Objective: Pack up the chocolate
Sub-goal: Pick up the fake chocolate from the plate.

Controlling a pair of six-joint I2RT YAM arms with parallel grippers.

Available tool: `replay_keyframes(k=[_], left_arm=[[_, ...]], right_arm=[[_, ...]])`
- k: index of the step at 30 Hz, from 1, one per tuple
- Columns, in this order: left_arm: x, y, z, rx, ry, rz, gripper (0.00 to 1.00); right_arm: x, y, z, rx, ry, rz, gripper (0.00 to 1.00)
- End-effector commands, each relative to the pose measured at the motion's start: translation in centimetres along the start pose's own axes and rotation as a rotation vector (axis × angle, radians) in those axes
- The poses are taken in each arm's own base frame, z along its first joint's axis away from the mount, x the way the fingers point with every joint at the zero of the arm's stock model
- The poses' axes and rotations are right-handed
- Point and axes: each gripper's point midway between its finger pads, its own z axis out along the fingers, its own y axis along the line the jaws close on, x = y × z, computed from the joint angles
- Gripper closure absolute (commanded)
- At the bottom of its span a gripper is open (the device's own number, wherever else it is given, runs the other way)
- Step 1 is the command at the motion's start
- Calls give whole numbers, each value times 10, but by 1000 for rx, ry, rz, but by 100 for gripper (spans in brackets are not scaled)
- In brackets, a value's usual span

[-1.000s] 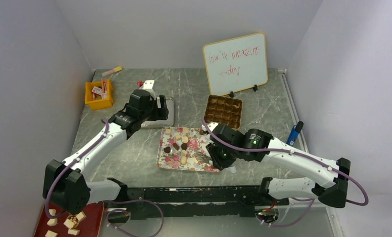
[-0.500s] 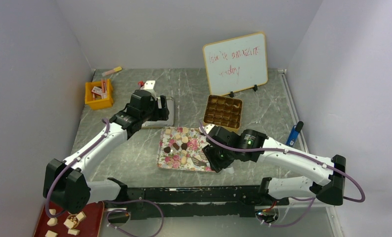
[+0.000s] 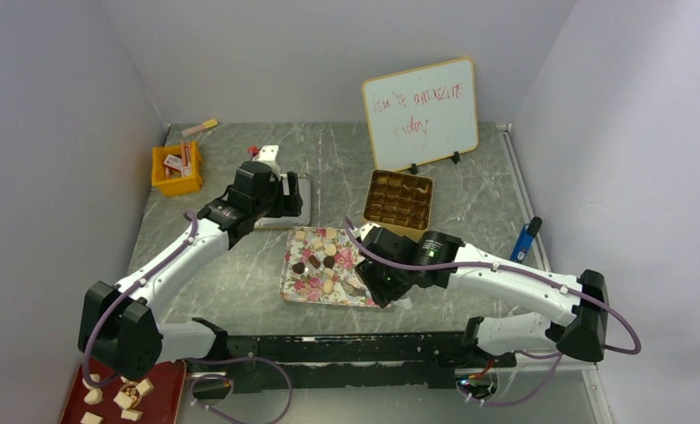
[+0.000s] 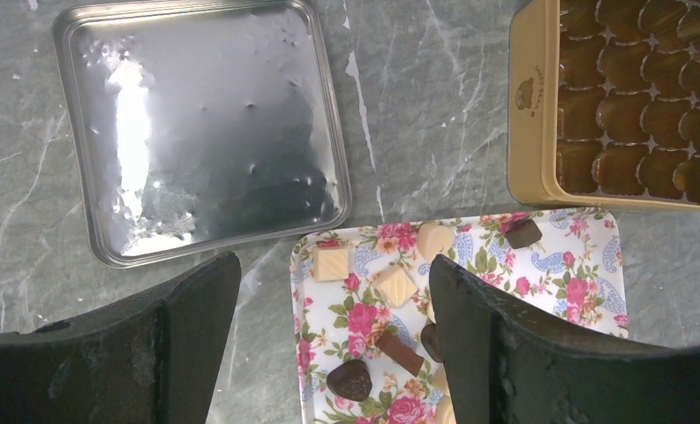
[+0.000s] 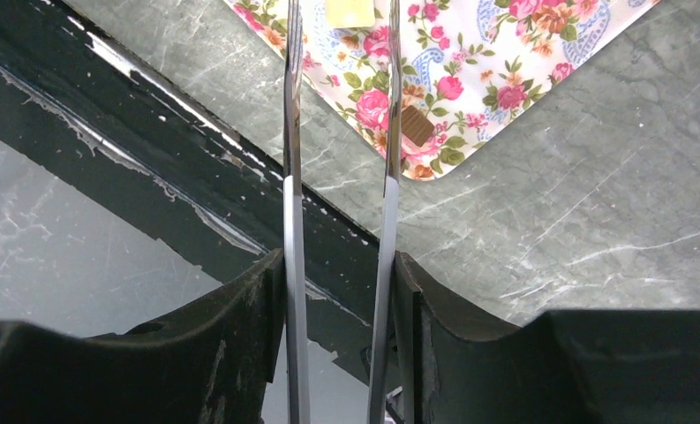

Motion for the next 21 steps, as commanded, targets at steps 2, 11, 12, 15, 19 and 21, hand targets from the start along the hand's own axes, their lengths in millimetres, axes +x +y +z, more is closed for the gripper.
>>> replay_keyframes(k=[2,11,12,15,19,21], left_arm=[[-2,-1,1,3,-16,5,17],[1,-1,3,8,-10,7,17],[1,-1,3,7,-9,7,17],[1,-1,3,8,-11,8,17],[1,-1,3,7,-11,7,17],[1,-1,2,9,-11,10,17]], right_arm=[[-11,0,3,19,-41,-21,51],[-10,0,11,37,-26,-39,51],[-10,1,12,37,-24,-40,51],[-10,1,14,39,-21,-43,51],[-9,2,17,41,-17,-47,51],[-9,2,19,41,-16,-48,51]])
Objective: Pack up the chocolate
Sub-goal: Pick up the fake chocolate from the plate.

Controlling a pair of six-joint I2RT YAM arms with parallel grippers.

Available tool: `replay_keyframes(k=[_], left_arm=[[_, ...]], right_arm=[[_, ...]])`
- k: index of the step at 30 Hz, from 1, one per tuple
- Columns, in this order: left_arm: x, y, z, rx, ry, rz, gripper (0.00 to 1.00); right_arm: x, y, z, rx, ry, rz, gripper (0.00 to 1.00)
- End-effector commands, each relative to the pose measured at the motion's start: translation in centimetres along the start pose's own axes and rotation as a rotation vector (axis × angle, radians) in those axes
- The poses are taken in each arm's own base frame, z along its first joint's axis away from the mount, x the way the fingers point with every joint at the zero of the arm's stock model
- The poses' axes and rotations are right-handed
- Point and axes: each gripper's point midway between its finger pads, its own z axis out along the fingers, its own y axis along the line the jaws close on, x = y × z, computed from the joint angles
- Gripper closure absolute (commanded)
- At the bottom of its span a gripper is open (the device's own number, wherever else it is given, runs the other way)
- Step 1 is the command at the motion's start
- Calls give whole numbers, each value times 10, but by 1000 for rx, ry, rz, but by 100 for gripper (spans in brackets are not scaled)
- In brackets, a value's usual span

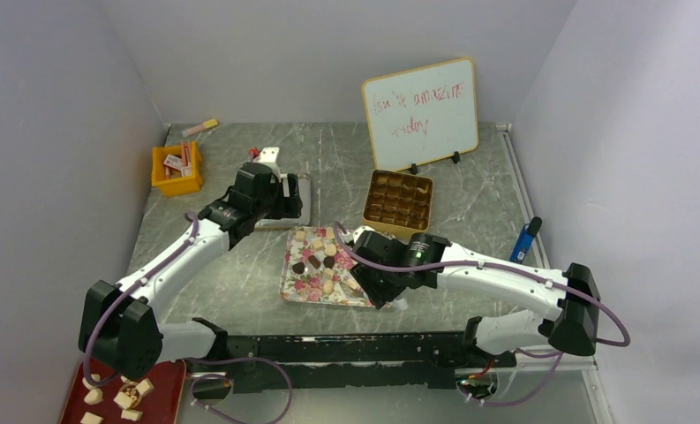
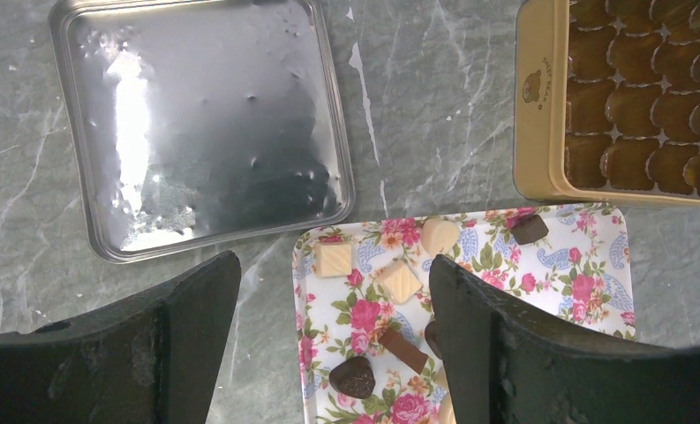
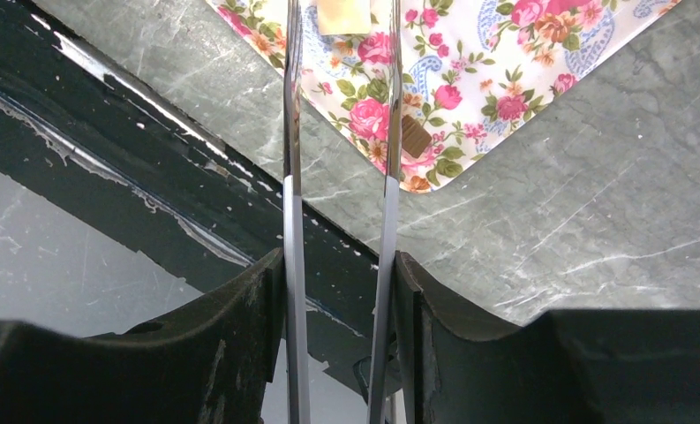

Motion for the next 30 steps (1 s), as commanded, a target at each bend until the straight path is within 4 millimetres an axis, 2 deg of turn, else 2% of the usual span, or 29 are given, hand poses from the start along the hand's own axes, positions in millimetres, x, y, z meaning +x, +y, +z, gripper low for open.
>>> replay_keyframes(k=[1,6,9,12,15,17,22,24,30], left_arm=[[-5,-3,1,12,-25,8,17],[-5,-3,1,12,-24,11,17],[-5,-3,1,13,-24,12,17],[-5,-3,1,12,-25,13,17],[-6,-3,0,11,-26,15,17],[-7,-4,-1,13,-28,15,17],[-10,-4,-2,11,-35,16,17],[-10,-4,-3,16,-36,14,17],[-12,-6,-4,25,-43,8,17]], right_arm=[[-9,2,3,5,-44,-15,52],[-10,1,6,15,-45,-11,55],[-9,0,8,21,-41,-9,61],[-11,-1,6,26,-47,-4,71],[-16,-1,0,34,-64,4,86],[-21,-1,-6,36,-77,14,92],[-40,5,-28,24,-133,44,95],[-50,5,-38,31,-163,57,100],[-83,-8,-64,124,-273,110,100]])
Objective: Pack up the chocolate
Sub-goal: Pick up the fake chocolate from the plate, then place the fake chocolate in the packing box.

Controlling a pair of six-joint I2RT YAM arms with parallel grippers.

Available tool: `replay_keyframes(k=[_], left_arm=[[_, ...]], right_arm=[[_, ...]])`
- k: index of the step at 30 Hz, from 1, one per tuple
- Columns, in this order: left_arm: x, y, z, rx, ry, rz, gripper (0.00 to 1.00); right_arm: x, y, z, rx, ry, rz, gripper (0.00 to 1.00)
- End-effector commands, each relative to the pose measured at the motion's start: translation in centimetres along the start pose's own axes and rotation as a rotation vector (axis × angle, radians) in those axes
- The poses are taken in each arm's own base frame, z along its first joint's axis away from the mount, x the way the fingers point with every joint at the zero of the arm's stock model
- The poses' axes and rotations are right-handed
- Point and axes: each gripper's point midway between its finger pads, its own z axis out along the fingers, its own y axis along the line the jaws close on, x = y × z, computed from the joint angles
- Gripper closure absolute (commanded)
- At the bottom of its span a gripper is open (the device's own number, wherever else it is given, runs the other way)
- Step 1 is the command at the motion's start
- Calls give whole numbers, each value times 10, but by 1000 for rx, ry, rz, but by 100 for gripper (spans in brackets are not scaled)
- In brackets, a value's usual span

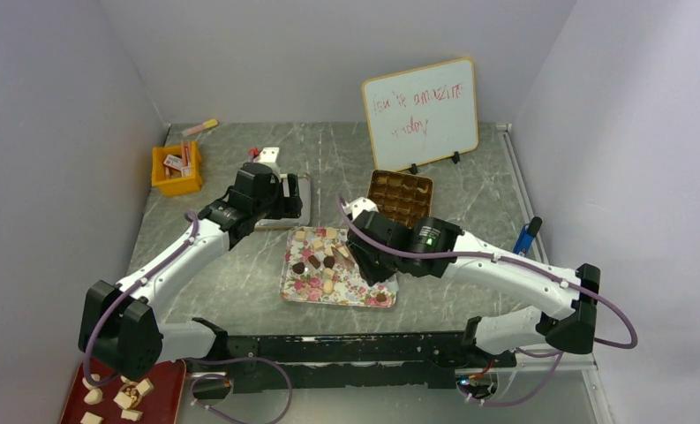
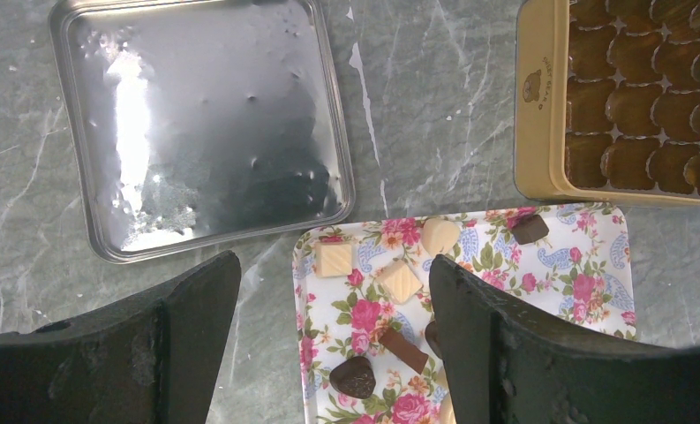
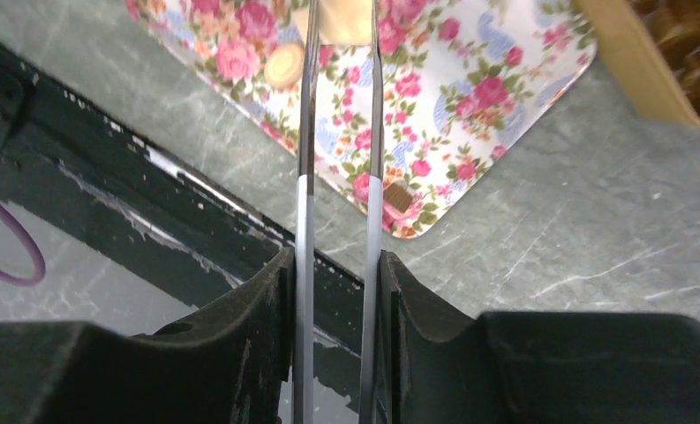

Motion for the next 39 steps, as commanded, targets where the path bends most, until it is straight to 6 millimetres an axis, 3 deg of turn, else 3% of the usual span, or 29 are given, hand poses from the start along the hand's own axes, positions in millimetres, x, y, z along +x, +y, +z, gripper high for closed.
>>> replay_keyframes(k=[1,7,11,15,20,27,34,39], left_arm=[[-12,-7,-4,28,-42,4,17],[-13,-8,-5,33,-47,1,17],[-14,-8,-6,34,-50,5,17],[-15,-9,-8,35,-50,10,17],[-16,-7,-9,29,-50,24,17],[-15,-6,-9,26,-44,32,17],[-11,-6,-8,29,-32,42,17],[-8,-5,-7,27,-25,50,17]], right_arm=[[-37,-16,-16,121,-124,58,100],[-78,-49,-8,258,-210,145,100],[-99,-94,4,326,-248,237,100],[-115,-134,17,377,-275,296,100],[-123,-170,31,424,-270,346,100],[-121,-196,54,449,-240,383,100],[-122,-208,71,457,-221,401,100],[-124,-211,79,452,-211,406,88]])
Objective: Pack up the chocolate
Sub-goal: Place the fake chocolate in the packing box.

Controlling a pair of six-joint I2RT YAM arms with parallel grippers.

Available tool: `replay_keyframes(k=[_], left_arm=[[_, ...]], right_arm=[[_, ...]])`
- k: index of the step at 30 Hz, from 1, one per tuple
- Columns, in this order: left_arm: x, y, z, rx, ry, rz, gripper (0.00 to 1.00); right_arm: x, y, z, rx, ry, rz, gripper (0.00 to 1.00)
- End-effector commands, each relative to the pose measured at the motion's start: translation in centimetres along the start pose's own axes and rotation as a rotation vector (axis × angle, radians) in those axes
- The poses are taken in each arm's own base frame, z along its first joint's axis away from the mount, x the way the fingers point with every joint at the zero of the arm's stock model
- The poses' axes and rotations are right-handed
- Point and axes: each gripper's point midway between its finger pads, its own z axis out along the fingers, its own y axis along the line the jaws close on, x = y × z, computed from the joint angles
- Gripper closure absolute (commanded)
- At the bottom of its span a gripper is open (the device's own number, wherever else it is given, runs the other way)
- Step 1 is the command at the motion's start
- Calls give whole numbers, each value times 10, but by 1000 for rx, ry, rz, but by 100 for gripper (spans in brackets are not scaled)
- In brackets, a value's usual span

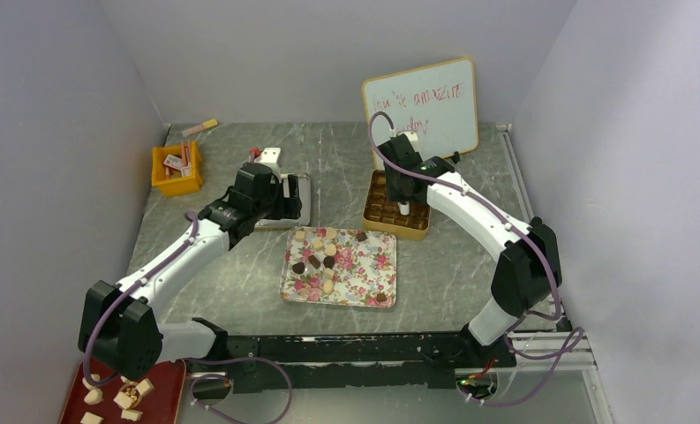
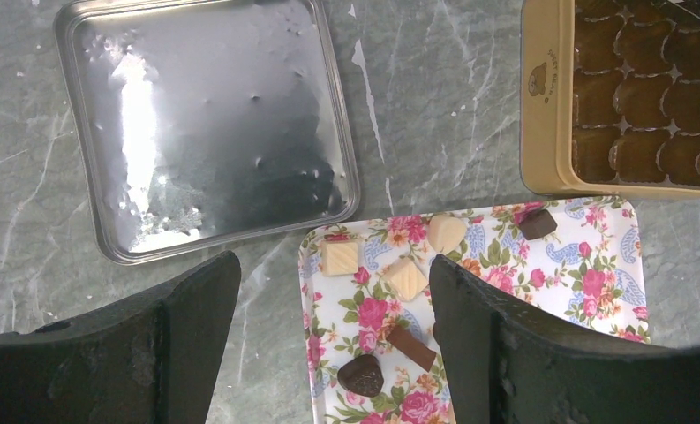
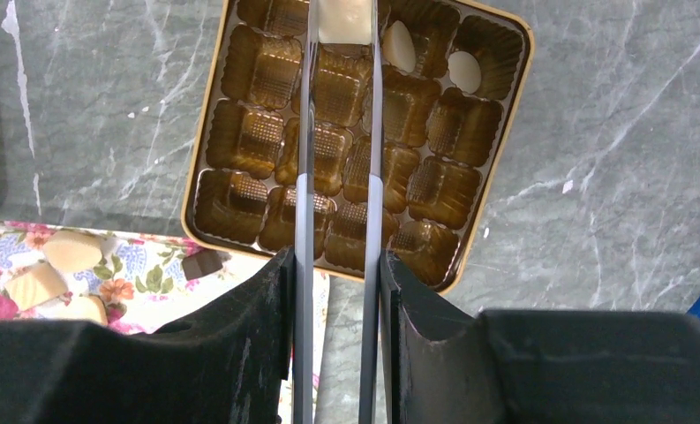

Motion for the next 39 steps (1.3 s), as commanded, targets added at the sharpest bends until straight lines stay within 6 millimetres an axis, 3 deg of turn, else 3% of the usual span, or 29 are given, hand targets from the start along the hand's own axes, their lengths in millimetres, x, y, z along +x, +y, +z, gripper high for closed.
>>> replay_keyframes(k=[1,3,7,18,25,31,39], left_arm=[[-9,-5,-6,27,-29,25,17],[-9,-5,-7,25,-29,28,17],[-9,-6,-7,30,-30,29,17],[-11,-8,-6,41,-34,22,17],[-13,-10,-4,45,-36,20,17],[-9,-10,-1,45,-27,10,17],[-6,-11,1,47,-20,-3,17]], right_arm=[[-21,5,4,-18,-57,22,85],[-21,6,5,-19,-53,21,70],[-22,5,5,-16,-53,24,62],[-27,3,1,-18,-68,22,49],[-40,1,-14,-39,-120,33,61],[-47,-1,-26,-55,-140,17,90],[-49,1,-41,-97,-153,6,90]])
